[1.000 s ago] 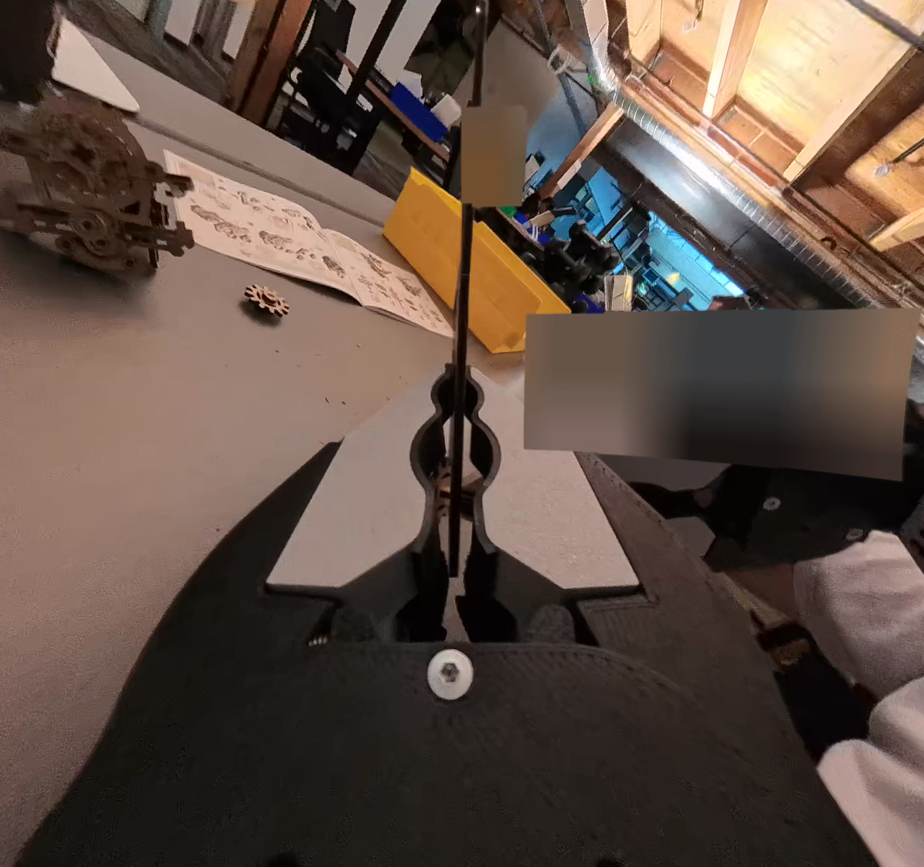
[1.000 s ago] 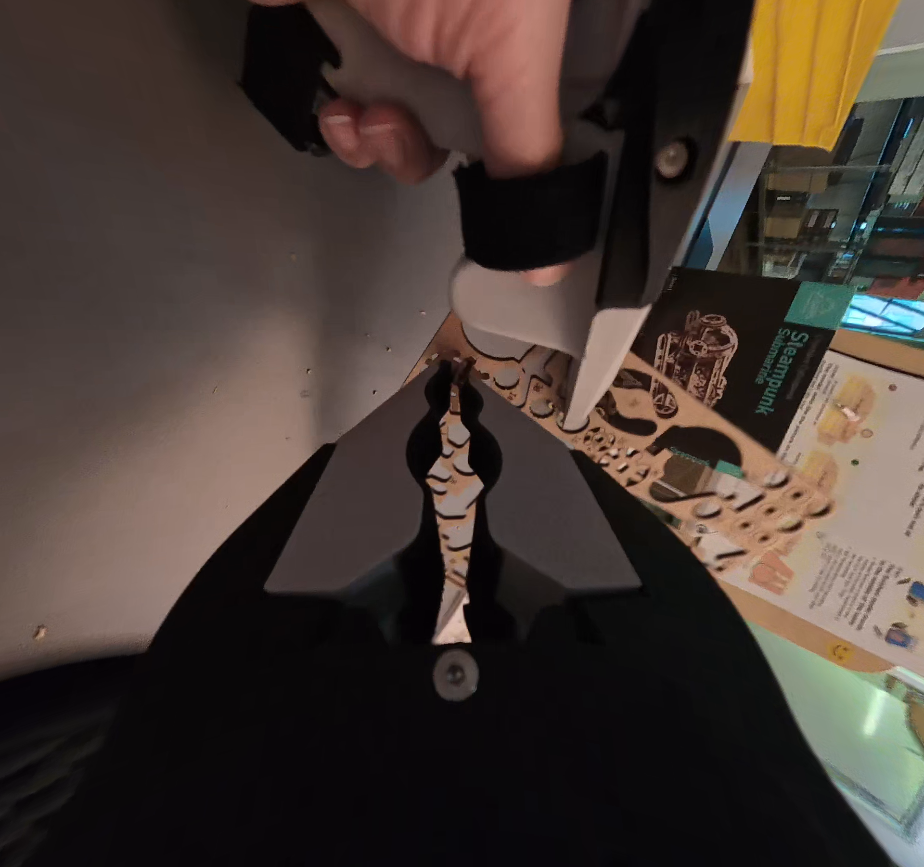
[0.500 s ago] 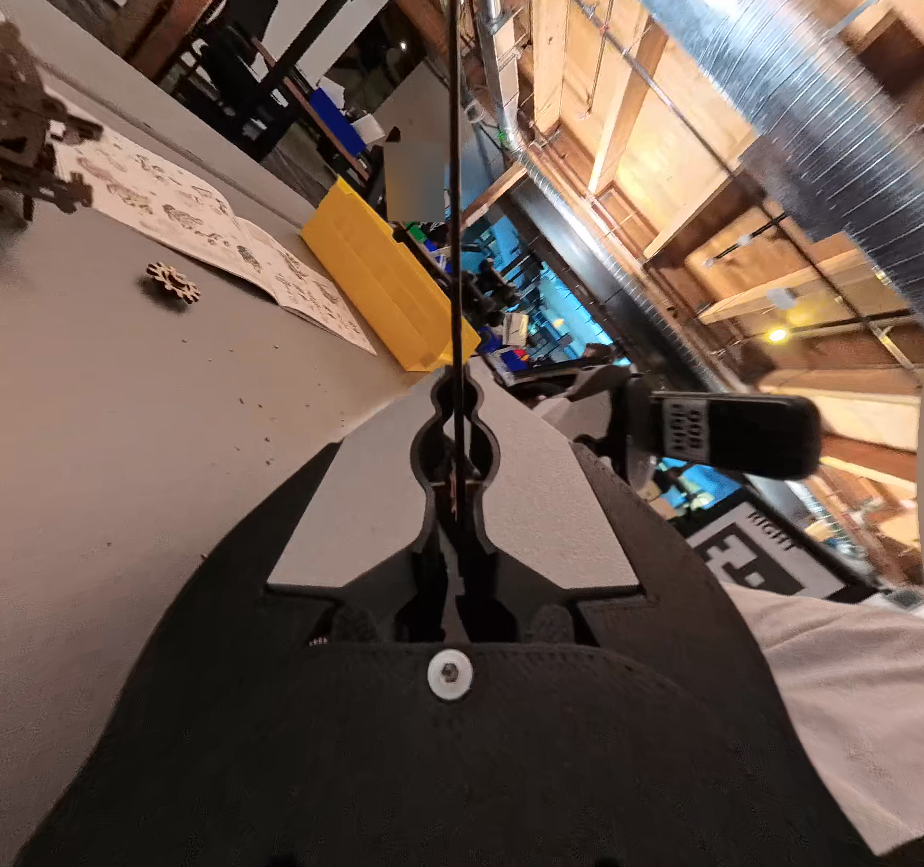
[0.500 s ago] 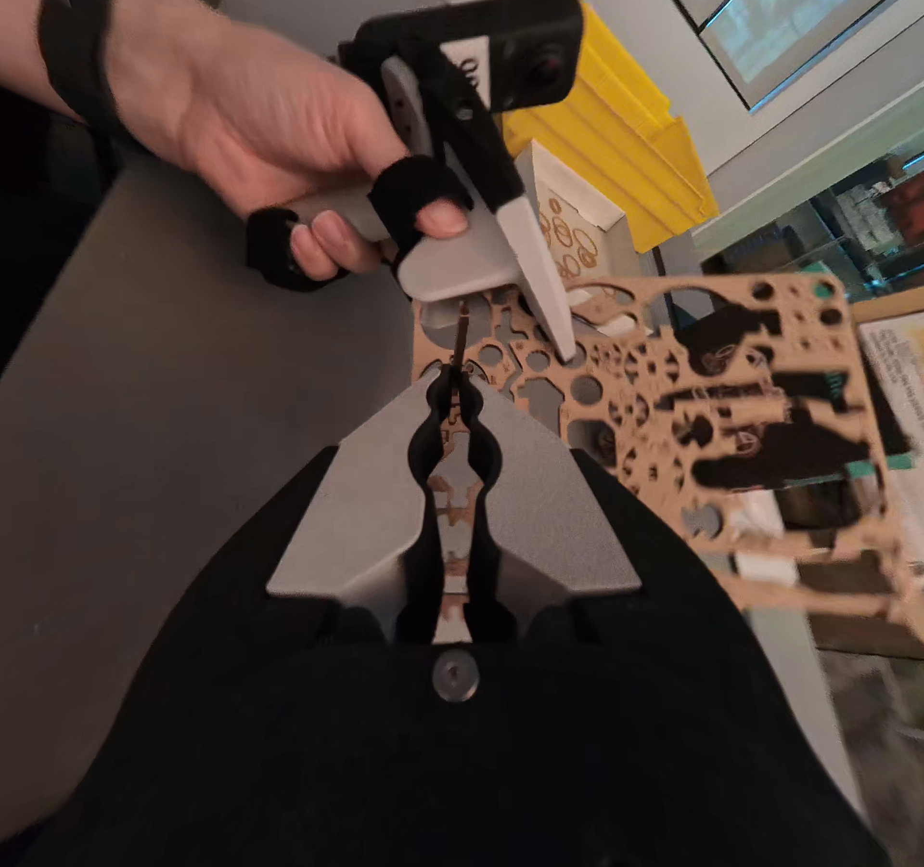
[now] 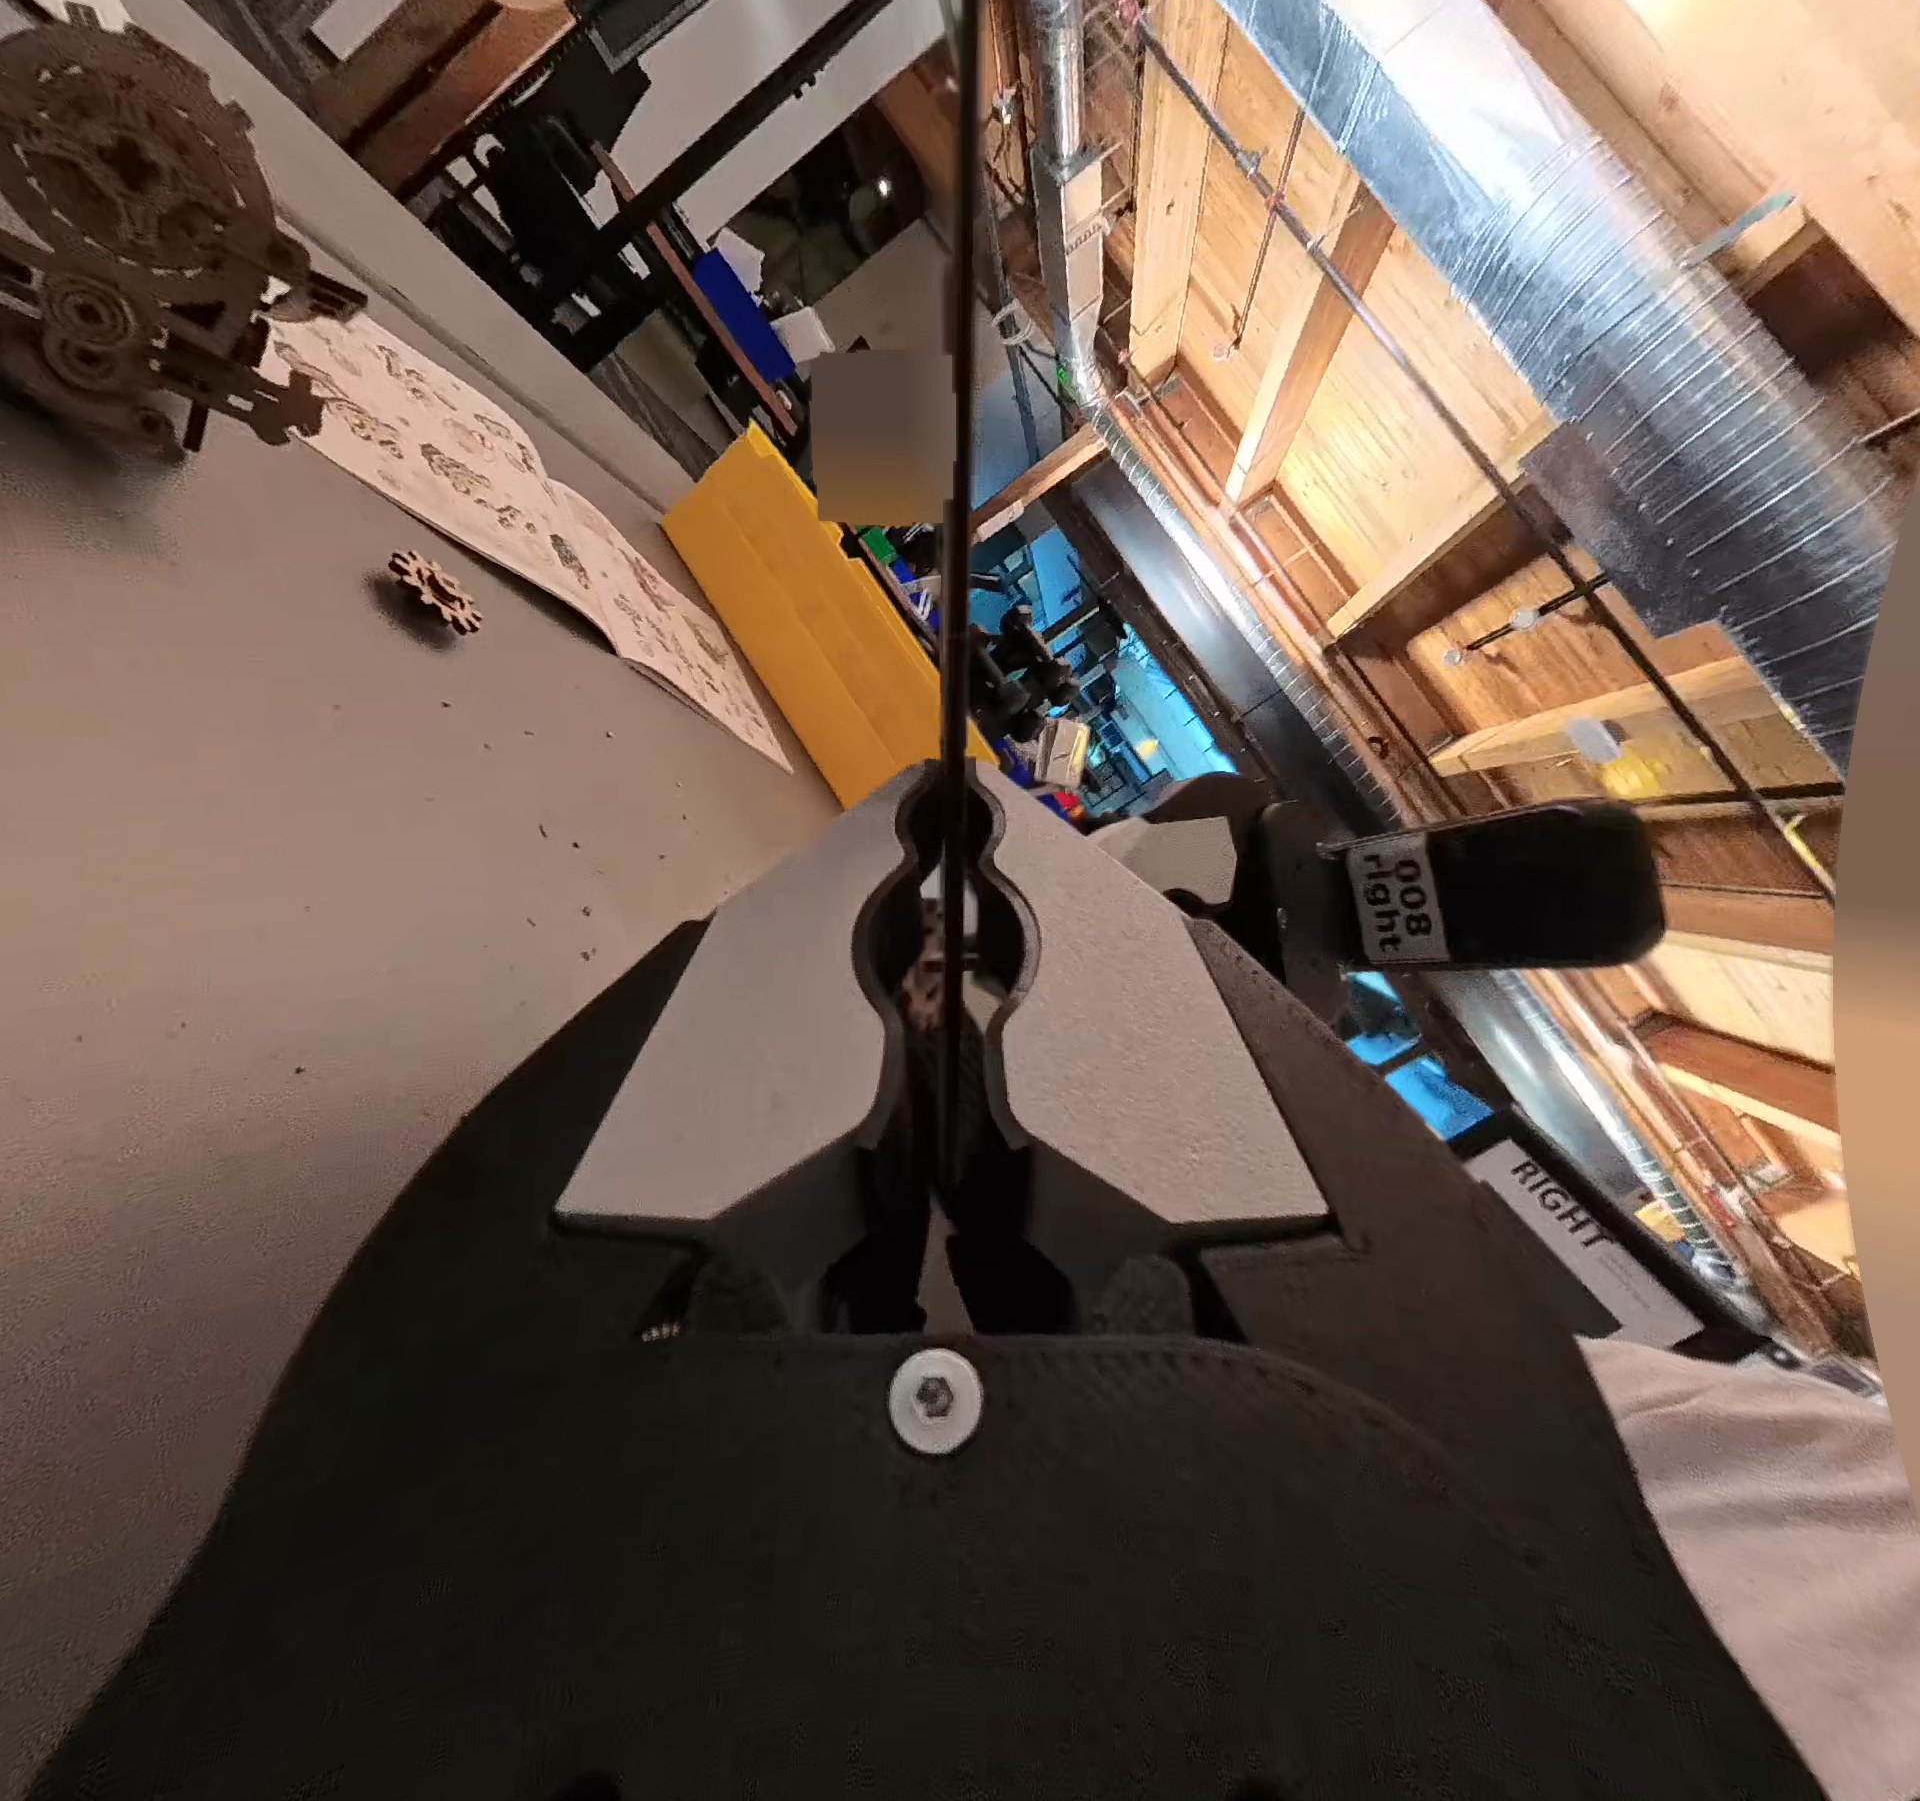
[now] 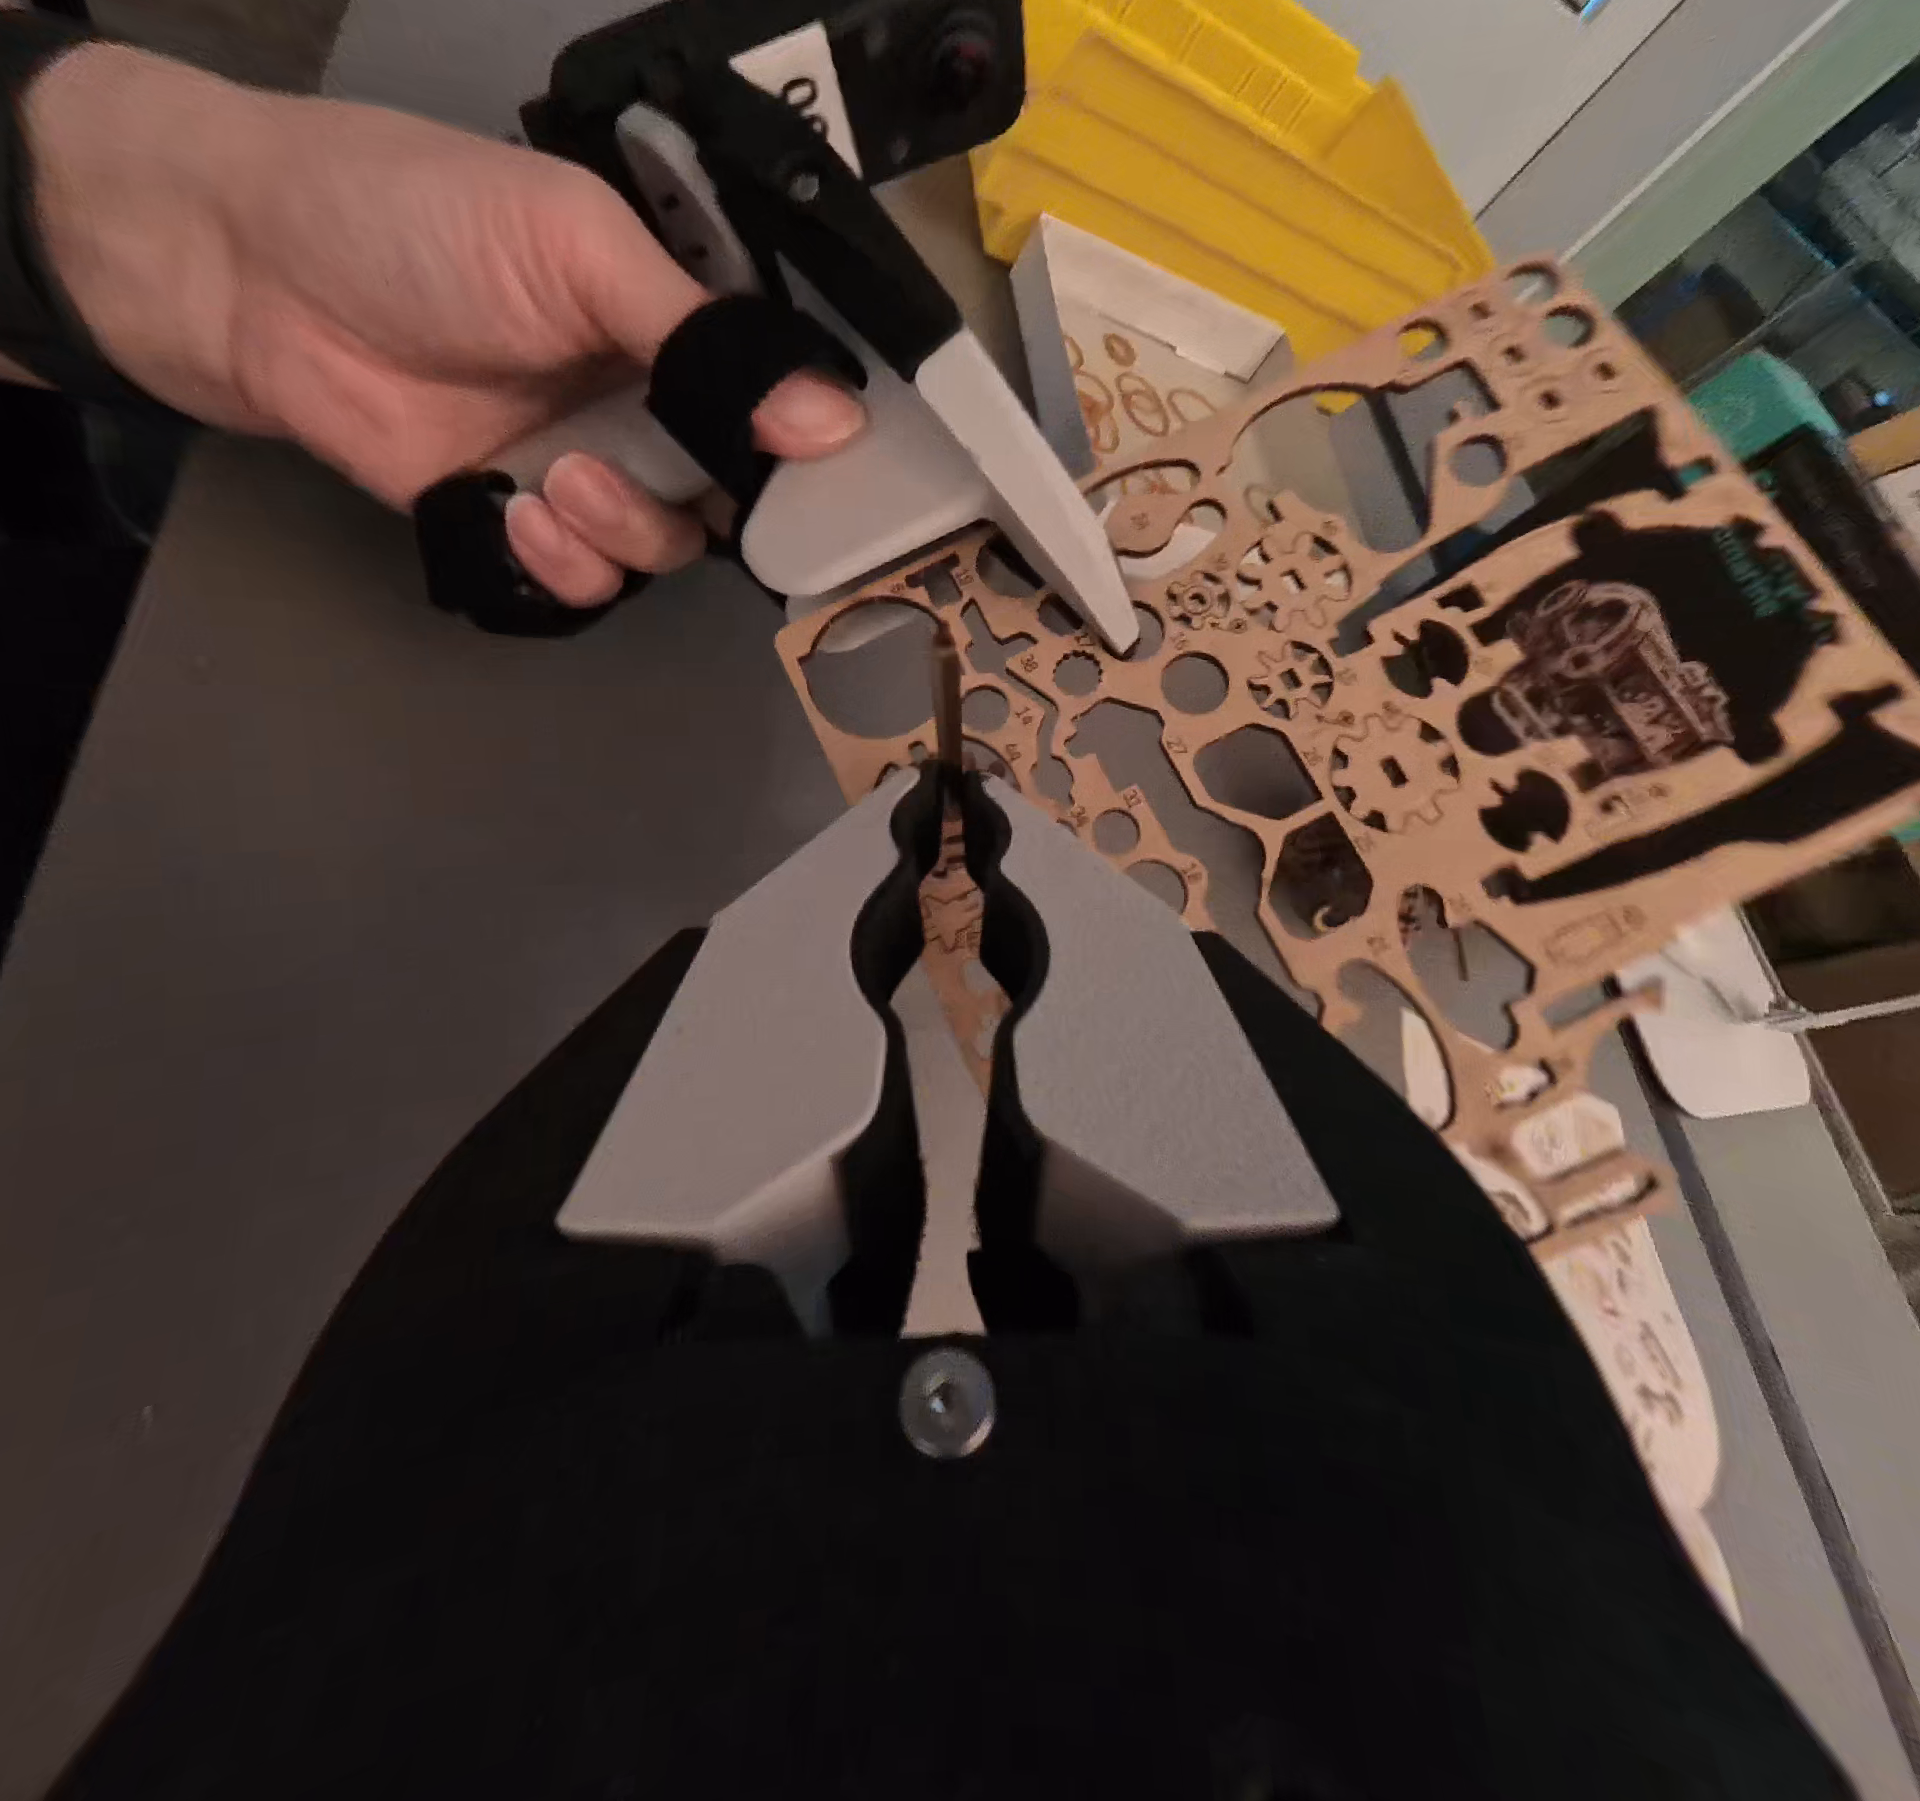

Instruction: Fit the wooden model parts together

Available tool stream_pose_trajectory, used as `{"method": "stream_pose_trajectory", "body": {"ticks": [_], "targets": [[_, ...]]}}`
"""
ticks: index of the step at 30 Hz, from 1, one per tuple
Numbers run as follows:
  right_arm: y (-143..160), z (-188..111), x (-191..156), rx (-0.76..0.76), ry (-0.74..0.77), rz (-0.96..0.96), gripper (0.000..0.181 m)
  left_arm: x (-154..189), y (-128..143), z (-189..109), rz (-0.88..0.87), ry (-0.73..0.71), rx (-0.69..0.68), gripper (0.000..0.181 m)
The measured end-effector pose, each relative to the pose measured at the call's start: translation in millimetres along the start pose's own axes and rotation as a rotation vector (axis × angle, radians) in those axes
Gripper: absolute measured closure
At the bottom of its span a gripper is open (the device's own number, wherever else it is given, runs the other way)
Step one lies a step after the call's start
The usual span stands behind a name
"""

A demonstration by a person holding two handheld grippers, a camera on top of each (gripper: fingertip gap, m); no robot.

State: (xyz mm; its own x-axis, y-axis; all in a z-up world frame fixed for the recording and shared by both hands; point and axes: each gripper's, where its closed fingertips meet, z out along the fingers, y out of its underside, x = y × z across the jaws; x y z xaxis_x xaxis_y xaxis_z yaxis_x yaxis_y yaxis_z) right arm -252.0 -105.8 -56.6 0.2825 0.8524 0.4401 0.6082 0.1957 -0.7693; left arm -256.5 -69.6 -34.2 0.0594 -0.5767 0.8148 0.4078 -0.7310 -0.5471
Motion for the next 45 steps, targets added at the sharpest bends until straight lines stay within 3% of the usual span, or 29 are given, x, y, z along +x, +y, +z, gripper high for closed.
{"method": "stream_pose_trajectory", "body": {"ticks": [5, 10, 17, 21, 24, 29, 33, 36, 38, 40, 45], "targets": [[21.2, 16.8, -12.5, -0.144, -0.015, -0.194, 0.181, -6.7, 15.5, 5.8, 0.022, -0.042, -0.065, 0.18], [8.1, 3.7, -3.7, -0.022, -0.009, -0.104, 0.18, -12.5, 6.8, -0.7, -0.175, 0.034, -0.007, 0.181], [-2.2, 2.1, 10.5, 0.02, 0.014, -0.09, 0.179, -22.8, -6.4, 3.7, -0.087, -0.066, -0.019, 0.181], [-7.2, -10.2, 17.4, 0.023, 0.058, -0.111, 0.169, -26.3, -9.6, 2.9, -0.039, -0.105, -0.01, 0.181], [-3.2, -20.6, 12.3, -0.002, 0.069, -0.155, 0.158, -23.7, -8.2, 2.4, -0.017, -0.096, -0.01, 0.181], [-10.5, -22.0, -0.6, -0.028, 0.051, -0.19, 0.157, -16.8, -0.6, 4.7, 0.068, -0.11, -0.048, 0.181], [-12.9, -15.2, 3.3, -0.124, 0.043, -0.238, 0.158, -13.2, 0.9, 6.9, 0.078, -0.108, -0.057, 0.181], [-10.1, -9.5, -0.5, -0.194, 0.014, -0.301, 0.165, -11.5, 1.6, 6.6, 0.083, -0.109, -0.057, 0.181], [-8.2, -5.4, -2.4, -0.226, 0.006, -0.34, 0.18, -10.9, 2.6, 7.1, 0.078, -0.105, -0.059, 0.181], [-3.6, -4.6, -2.0, -0.266, 0.001, -0.35, 0.181, -11.3, 1.7, 6.8, 0.083, -0.108, -0.055, 0.181], [-11.4, -21.5, 2.9, -0.079, 0.013, -0.231, 0.181, -1.3, -1.3, 4.8, 0.045, -0.042, -0.046, 0.181]]}}
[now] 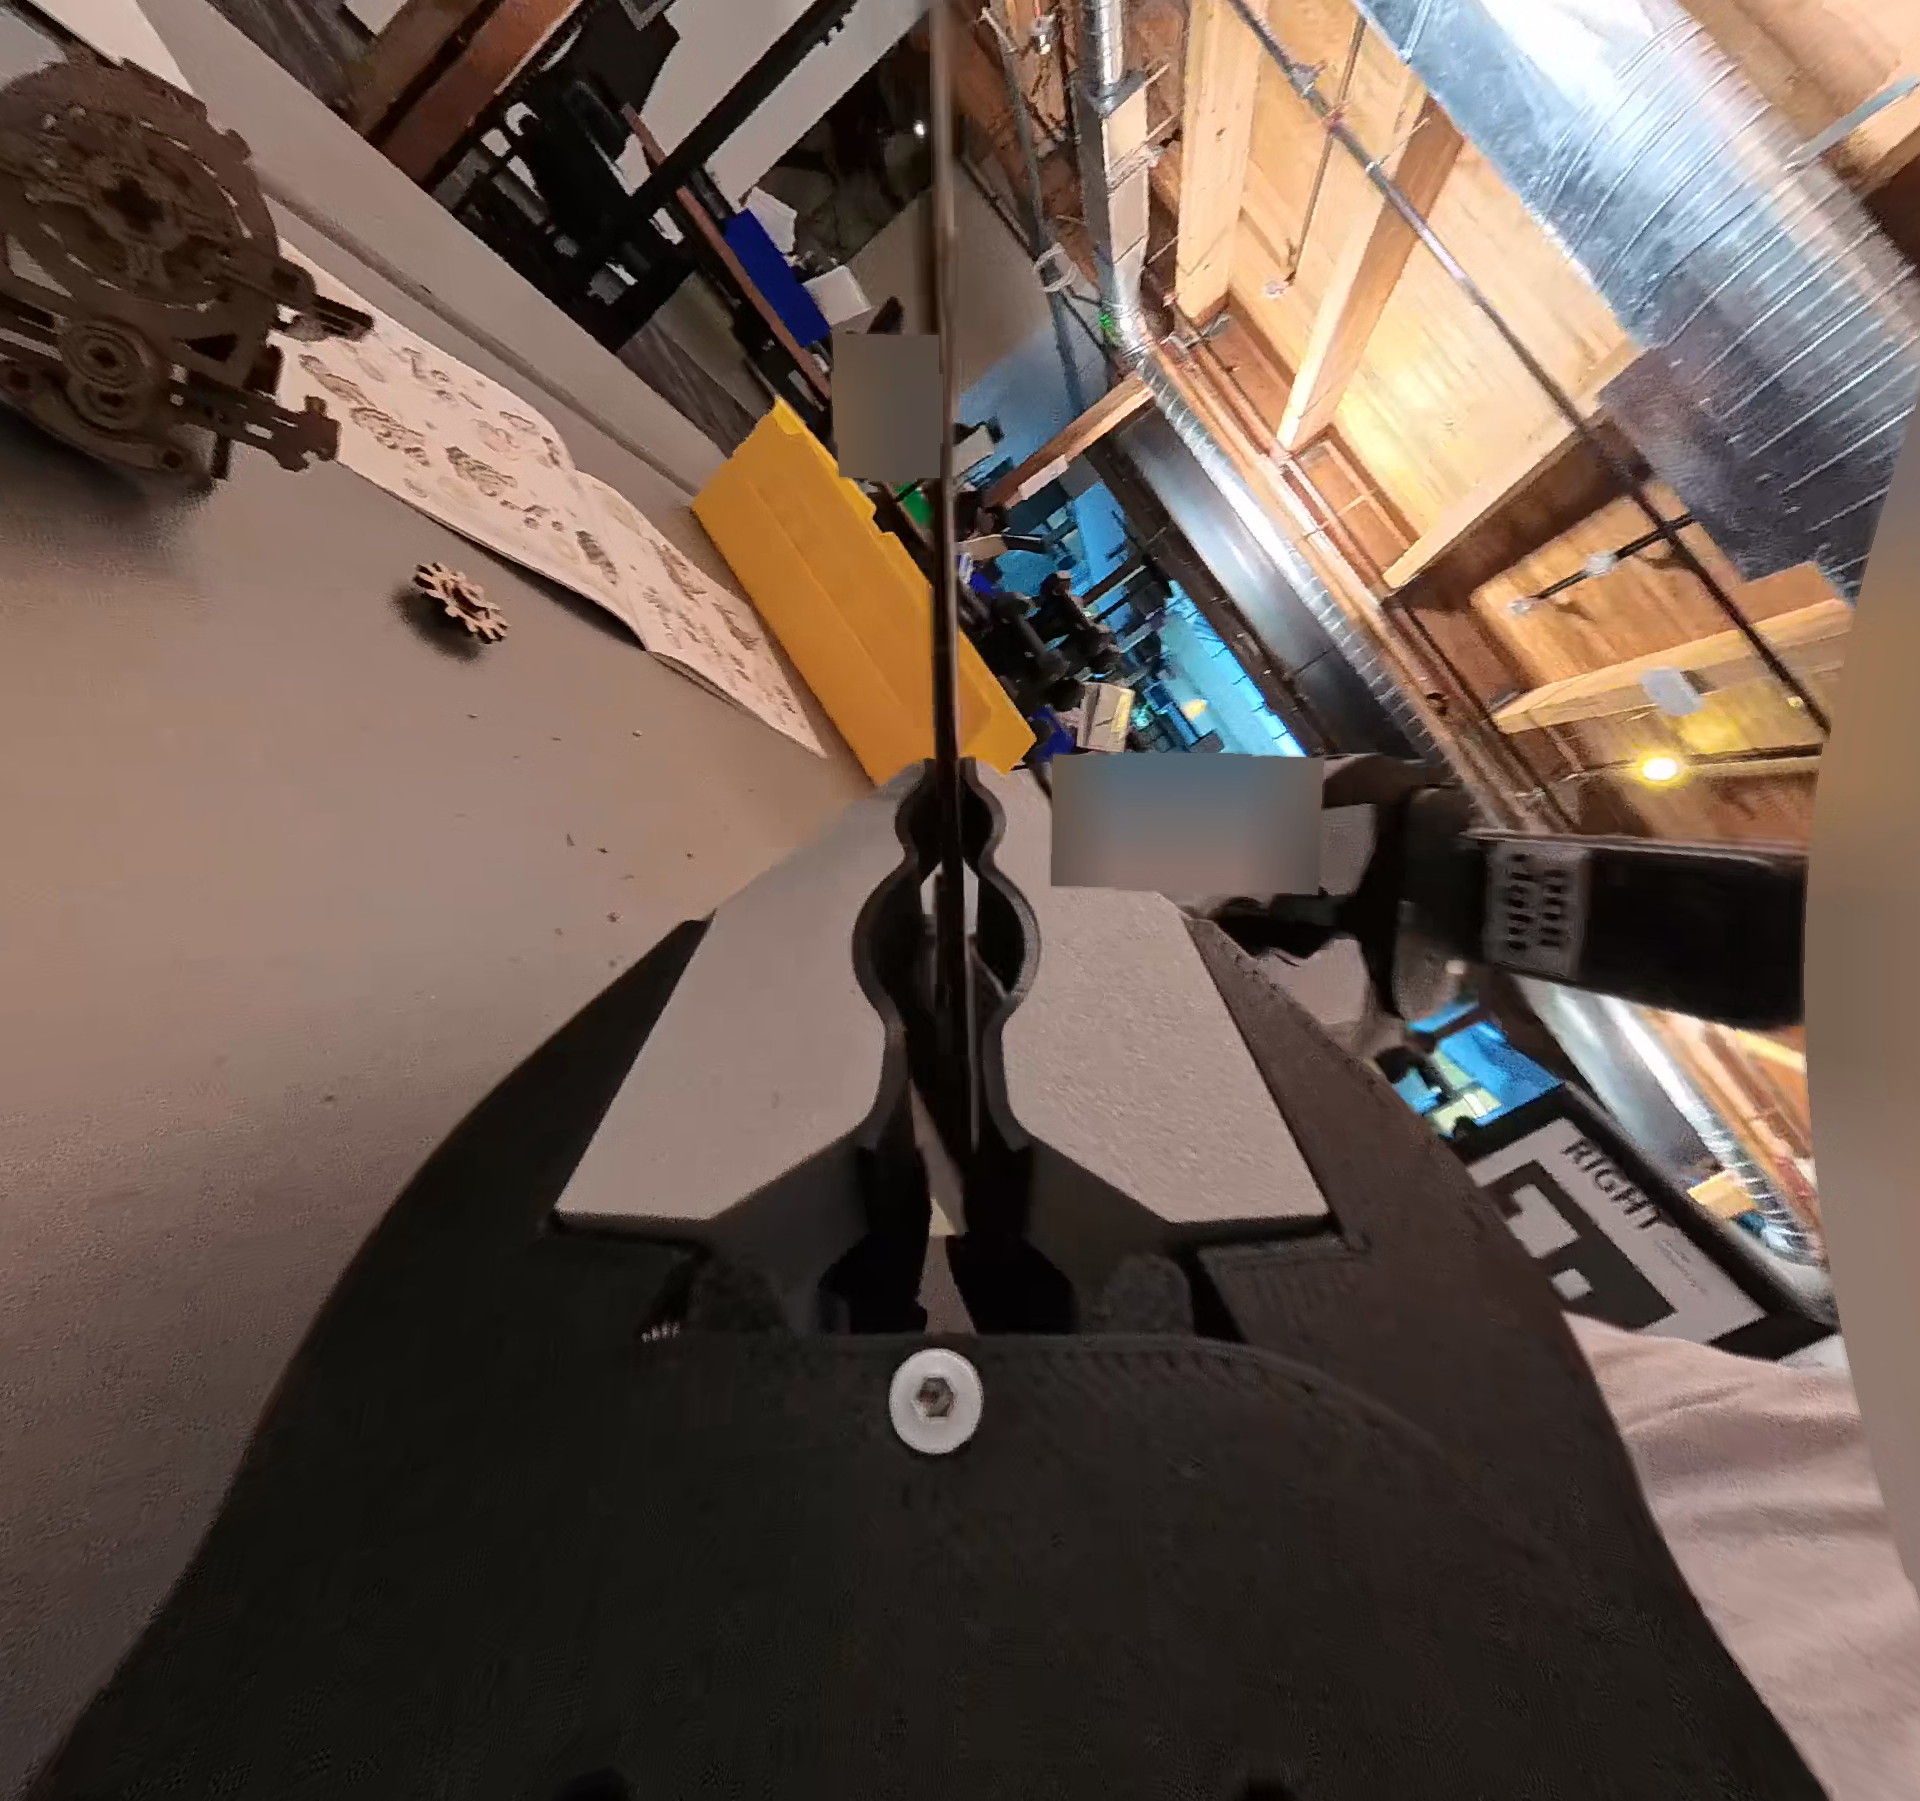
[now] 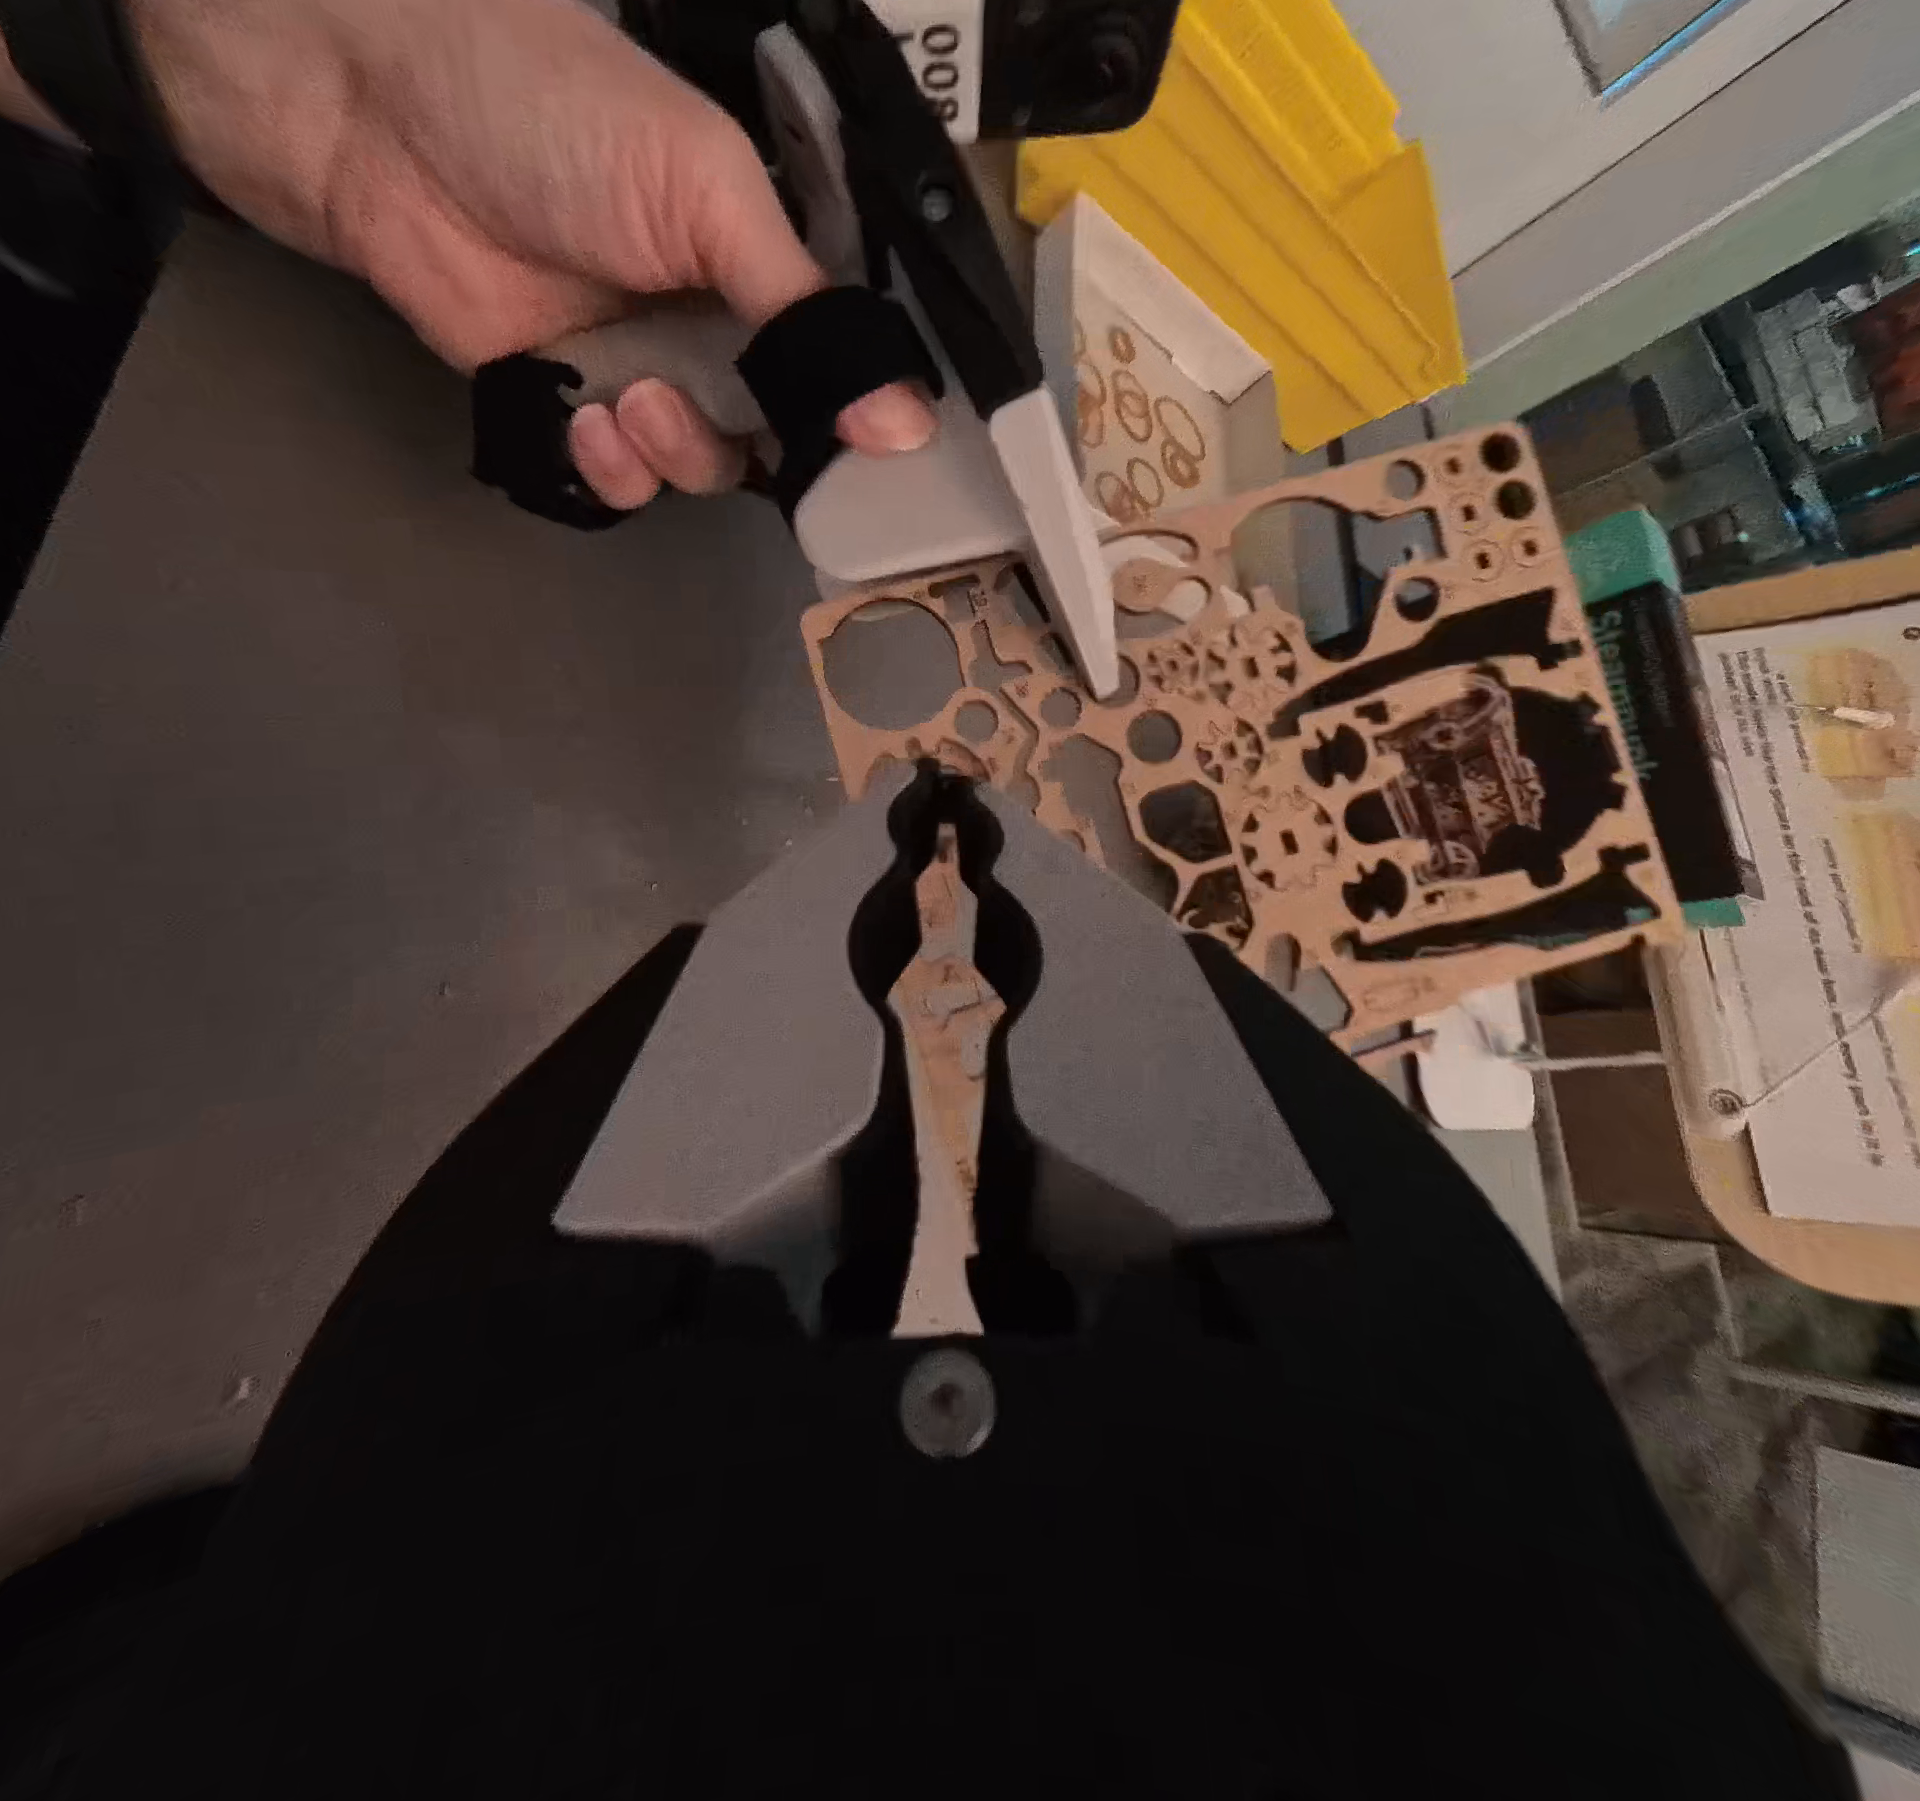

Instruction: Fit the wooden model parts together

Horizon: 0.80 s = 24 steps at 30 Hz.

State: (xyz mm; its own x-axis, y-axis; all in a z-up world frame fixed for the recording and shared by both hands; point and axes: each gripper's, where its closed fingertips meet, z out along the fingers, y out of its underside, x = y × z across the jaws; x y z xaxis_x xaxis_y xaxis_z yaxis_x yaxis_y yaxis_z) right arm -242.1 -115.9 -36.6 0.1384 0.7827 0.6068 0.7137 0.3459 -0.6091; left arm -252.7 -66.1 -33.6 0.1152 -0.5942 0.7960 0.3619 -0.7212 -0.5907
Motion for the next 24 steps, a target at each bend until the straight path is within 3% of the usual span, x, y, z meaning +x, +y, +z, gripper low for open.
{"method": "stream_pose_trajectory", "body": {"ticks": [4, 9, 16, 24], "targets": [[10.1, -7.6, 2.6, 0.117, 0.019, 0.087, 0.181, 4.4, 3.0, 0.8, -0.033, 0.034, -0.015, 0.181], [12.7, 14.8, -2.9, -0.018, 0.016, -0.023, 0.181, 8.9, 7.8, 9.8, -0.018, 0.033, -0.032, 0.181], [15.3, 9.5, -11.7, -0.12, 0.031, -0.094, 0.181, -19.5, 6.6, 1.8, -0.018, -0.062, -0.013, 0.181], [9.1, -1.5, -13.7, -0.05, 0.049, -0.003, 0.181, -28.0, 3.4, -1.8, 0.011, -0.099, -0.006, 0.181]]}}
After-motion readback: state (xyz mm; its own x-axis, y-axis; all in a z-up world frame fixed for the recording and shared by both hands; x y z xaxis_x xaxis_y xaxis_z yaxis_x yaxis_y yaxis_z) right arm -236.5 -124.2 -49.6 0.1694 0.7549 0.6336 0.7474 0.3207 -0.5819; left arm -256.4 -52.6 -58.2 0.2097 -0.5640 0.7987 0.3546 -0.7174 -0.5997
